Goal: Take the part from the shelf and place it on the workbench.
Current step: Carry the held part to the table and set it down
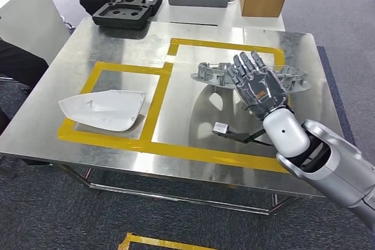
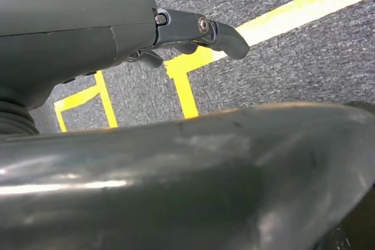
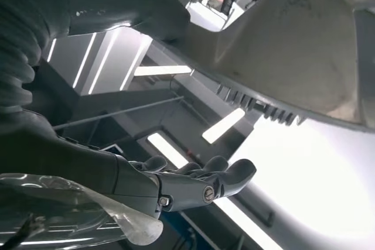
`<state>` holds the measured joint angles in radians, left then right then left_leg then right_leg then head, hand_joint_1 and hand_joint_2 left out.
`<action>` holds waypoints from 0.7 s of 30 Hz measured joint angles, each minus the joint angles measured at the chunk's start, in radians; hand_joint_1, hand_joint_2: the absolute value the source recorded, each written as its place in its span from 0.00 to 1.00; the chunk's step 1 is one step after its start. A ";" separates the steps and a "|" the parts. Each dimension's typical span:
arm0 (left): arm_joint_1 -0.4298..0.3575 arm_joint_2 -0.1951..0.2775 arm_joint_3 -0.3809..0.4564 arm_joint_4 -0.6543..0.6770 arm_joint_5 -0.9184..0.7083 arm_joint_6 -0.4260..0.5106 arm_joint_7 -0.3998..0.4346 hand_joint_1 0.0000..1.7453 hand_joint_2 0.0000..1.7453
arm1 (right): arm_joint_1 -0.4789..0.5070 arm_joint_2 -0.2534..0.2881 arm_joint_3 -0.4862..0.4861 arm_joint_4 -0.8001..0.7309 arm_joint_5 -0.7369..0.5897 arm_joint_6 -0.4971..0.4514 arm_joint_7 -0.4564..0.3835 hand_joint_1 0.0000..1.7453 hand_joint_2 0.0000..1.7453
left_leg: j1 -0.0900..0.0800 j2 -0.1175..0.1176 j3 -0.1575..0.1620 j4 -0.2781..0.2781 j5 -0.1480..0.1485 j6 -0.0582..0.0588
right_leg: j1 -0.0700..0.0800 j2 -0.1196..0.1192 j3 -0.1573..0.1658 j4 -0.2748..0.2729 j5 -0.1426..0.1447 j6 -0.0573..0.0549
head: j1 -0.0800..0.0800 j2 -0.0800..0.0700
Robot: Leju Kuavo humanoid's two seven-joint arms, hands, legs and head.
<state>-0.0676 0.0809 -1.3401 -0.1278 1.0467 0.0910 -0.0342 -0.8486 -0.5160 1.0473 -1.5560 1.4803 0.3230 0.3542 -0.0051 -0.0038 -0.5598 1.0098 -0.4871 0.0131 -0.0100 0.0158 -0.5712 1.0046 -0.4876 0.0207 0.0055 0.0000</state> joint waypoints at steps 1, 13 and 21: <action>0.000 0.000 0.000 0.000 0.000 0.000 -0.001 0.00 0.00 | 0.005 0.001 -0.005 -0.004 0.020 -0.029 0.002 0.00 1.00 | 0.000 0.000 0.000 0.000 0.000 0.000 | 0.000 0.000 0.000 0.000 0.000 0.000 | 0.000 0.000; -0.017 0.000 -0.025 0.000 -0.021 -0.003 -0.005 0.00 0.00 | 0.031 0.012 0.013 -0.029 0.091 -0.414 0.246 0.00 1.00 | 0.000 0.000 0.000 0.000 0.000 0.000 | 0.000 0.000 0.000 0.000 0.000 0.000 | 0.000 0.000; -0.019 0.000 -0.030 0.000 -0.021 -0.003 -0.005 0.00 0.00 | 0.031 0.012 0.042 -0.029 0.091 -0.418 0.251 0.00 1.00 | 0.000 0.000 0.000 0.000 0.000 0.000 | 0.000 0.000 0.000 0.000 0.000 0.000 | 0.000 0.000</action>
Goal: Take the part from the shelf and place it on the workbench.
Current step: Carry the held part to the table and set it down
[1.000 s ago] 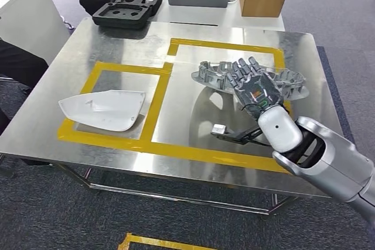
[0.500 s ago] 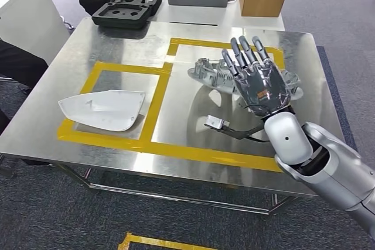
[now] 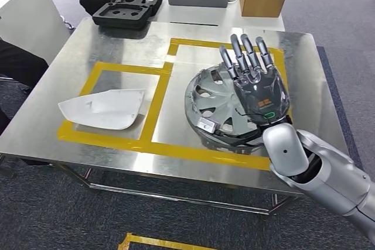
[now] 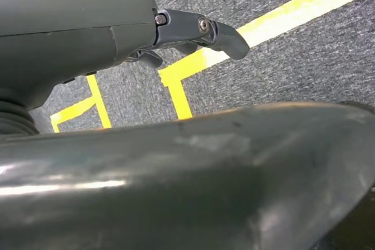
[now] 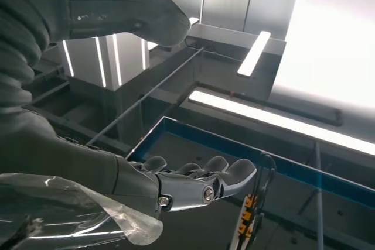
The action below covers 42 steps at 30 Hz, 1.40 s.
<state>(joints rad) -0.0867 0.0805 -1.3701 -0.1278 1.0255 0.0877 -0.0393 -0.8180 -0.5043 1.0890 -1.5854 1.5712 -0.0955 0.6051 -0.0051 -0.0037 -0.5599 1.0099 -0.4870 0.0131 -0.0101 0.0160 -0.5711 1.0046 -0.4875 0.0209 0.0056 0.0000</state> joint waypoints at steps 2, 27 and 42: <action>0.000 0.000 0.000 0.000 0.000 0.000 0.000 0.00 0.00 | 0.001 0.000 0.002 0.000 0.000 0.000 -0.005 0.00 0.75 | 0.000 0.000 0.000 0.000 0.000 0.000 | 0.000 0.000 0.000 0.000 0.000 0.000 | 0.000 0.000; -0.007 0.000 -0.025 0.000 0.000 0.004 -0.006 0.00 0.00 | 0.152 0.036 -0.144 0.002 0.000 0.011 -0.135 0.00 0.00 | 0.000 0.000 0.000 0.000 0.000 0.000 | 0.000 0.000 0.000 0.000 0.000 0.000 | 0.000 0.000; -0.010 0.001 -0.029 0.000 0.000 0.010 -0.006 0.00 0.00 | 0.183 0.055 -0.185 -0.005 0.000 0.029 -0.149 0.00 0.00 | 0.012 0.010 -0.003 -0.025 0.029 0.031 | -0.009 -0.007 -0.112 0.240 -0.128 0.030 | 0.009 0.000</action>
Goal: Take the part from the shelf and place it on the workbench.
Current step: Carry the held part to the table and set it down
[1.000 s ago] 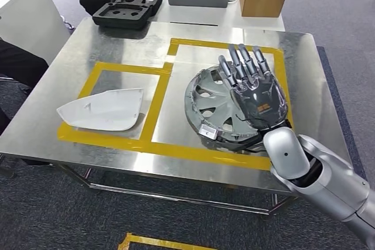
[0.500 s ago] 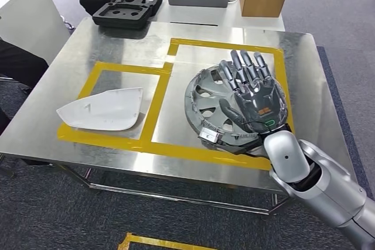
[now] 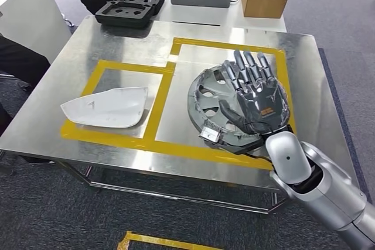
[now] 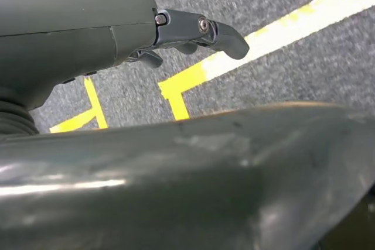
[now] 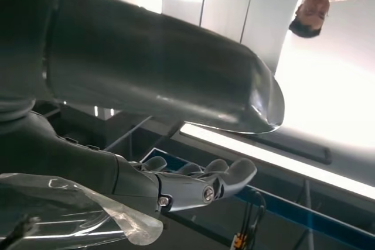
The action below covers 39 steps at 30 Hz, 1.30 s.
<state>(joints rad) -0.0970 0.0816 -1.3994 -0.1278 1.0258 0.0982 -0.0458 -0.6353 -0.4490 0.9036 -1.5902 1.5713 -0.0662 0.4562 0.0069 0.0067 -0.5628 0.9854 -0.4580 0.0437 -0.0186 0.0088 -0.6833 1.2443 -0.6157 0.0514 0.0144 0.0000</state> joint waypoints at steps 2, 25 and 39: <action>0.000 -0.001 -0.004 0.000 0.000 0.001 0.000 0.00 0.00 | 0.008 0.000 0.000 0.000 0.000 0.001 0.000 0.00 0.00 | 0.003 0.000 -0.003 0.003 0.001 -0.003 | -0.007 -0.003 0.002 0.007 0.018 0.008 | 0.000 0.000; -0.007 0.009 -0.014 0.000 0.011 0.017 -0.009 0.00 0.00 | 0.016 0.011 -0.032 -0.007 0.000 0.030 -0.033 0.00 0.00 | -0.011 -0.003 0.066 0.011 -0.070 -0.022 | 0.002 -0.012 0.013 -0.234 0.232 -0.016 | -0.010 0.000; -0.013 0.014 -0.013 0.000 0.018 0.021 -0.013 0.00 0.00 | 0.028 0.014 -0.041 -0.008 0.000 0.037 -0.037 0.00 0.00 | -0.015 0.006 -0.086 0.011 0.082 -0.024 | 0.009 -0.012 0.224 -0.284 0.069 -0.020 | 0.004 0.000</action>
<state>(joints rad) -0.1096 0.0953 -1.4127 -0.1274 1.0435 0.1196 -0.0584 -0.6068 -0.4350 0.8627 -1.5986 1.5714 -0.0288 0.4191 -0.0079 0.0127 -0.6486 0.9959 -0.3760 0.0200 -0.0097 -0.0035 -0.4598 0.9608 -0.5465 0.0309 0.0179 0.0000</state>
